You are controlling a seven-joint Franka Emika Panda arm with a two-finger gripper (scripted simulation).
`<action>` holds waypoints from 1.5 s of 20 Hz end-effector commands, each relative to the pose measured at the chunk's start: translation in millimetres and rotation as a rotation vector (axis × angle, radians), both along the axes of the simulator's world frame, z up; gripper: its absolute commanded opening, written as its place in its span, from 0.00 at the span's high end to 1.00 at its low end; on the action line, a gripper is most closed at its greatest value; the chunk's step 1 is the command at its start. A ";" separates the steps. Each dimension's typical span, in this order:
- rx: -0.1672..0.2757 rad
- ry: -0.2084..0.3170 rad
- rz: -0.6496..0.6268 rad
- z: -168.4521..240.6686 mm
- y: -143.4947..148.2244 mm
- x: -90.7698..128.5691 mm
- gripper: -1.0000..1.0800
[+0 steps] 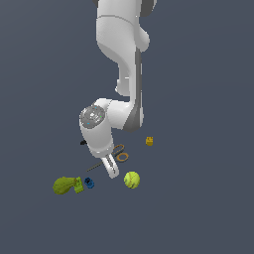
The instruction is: Pick up a designated object from a clutter of objects.
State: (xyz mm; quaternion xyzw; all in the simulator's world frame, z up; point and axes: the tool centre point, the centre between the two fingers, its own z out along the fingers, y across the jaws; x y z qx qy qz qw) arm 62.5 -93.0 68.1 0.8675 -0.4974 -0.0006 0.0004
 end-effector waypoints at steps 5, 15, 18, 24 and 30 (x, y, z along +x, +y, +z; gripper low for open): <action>0.000 -0.002 0.000 65.0 36.8 4.4 1.00; -0.003 -0.001 0.000 176.2 99.1 12.4 1.00; -0.003 -0.001 0.000 208.9 117.4 15.2 1.00; -0.002 -0.002 0.001 270.4 152.6 21.4 1.00; -0.001 -0.001 0.002 314.9 178.4 27.1 1.00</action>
